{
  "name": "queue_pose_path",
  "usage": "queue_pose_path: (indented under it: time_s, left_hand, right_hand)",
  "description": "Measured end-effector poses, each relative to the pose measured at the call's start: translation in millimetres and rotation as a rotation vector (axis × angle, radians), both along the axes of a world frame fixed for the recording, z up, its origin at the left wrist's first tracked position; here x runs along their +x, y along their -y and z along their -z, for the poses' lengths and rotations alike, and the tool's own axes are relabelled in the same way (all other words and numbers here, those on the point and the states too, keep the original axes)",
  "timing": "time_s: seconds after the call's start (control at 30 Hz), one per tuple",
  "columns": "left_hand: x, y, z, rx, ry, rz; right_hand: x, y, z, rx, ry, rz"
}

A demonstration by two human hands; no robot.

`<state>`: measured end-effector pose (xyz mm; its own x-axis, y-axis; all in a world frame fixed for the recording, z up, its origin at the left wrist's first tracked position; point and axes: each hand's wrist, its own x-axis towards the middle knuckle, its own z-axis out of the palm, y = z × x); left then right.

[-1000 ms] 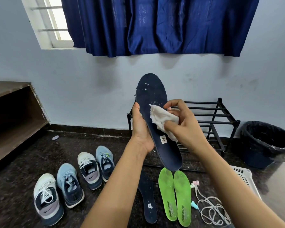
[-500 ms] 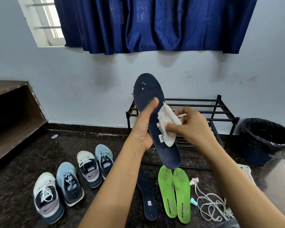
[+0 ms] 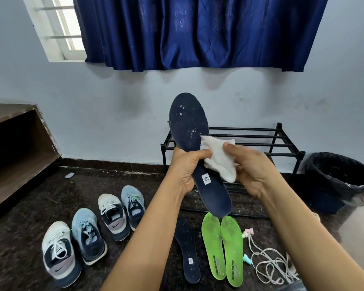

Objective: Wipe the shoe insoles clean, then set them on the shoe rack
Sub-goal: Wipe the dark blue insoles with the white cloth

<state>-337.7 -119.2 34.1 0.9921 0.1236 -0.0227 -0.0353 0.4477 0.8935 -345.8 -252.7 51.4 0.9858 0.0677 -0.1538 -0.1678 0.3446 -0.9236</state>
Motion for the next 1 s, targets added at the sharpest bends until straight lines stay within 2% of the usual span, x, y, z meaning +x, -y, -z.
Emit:
queue_pose_path:
  time_s: [0.07,0.1,0.2,0.23,0.3,0.43,0.77,0.87,1.0]
  left_hand:
    - [-0.4,1.2,-0.6,-0.063,0.008,-0.002]
    - [-0.9,1.2,-1.8,-0.098,-0.003,0.005]
    - [0.7,-4.7,-3.7,-0.172,-0.038,0.034]
    - [1.2,-6.2,-4.1,-0.192,-0.021,0.047]
    - [0.4,-5.8,-4.7,-0.209,0.002,0.075]
    - [-5.6,0.9,-6.7,-0.145,-0.008,0.113]
    - [-1.5,5.1,-0.5,-0.22,0.049,0.101]
    - [-0.8,5.1,1.1,-0.202,0.045,0.072]
    - [-0.2,-1.8,0.2,-0.232,0.031,0.073]
  right_hand:
    - [1.5,-1.1,0.9,0.018,0.14,0.138]
    - [2.1,-0.6,2.8,-0.053,0.243,0.249]
    - [0.3,0.0,3.2,-0.597,0.663,0.759]
    - [-2.9,-3.0,1.1,-0.739,0.819,0.854]
    - [-6.5,-14.2,5.2,-0.901,1.008,0.808]
    - [-1.5,-33.1,24.1,-1.045,1.049,0.516]
    - [2.0,-47.3,34.6,-1.175,0.985,0.327]
    - [3.3,-48.9,32.6,-1.165,0.968,0.332]
    - [-10.7,-53.1,37.8,-1.091,0.997,0.236]
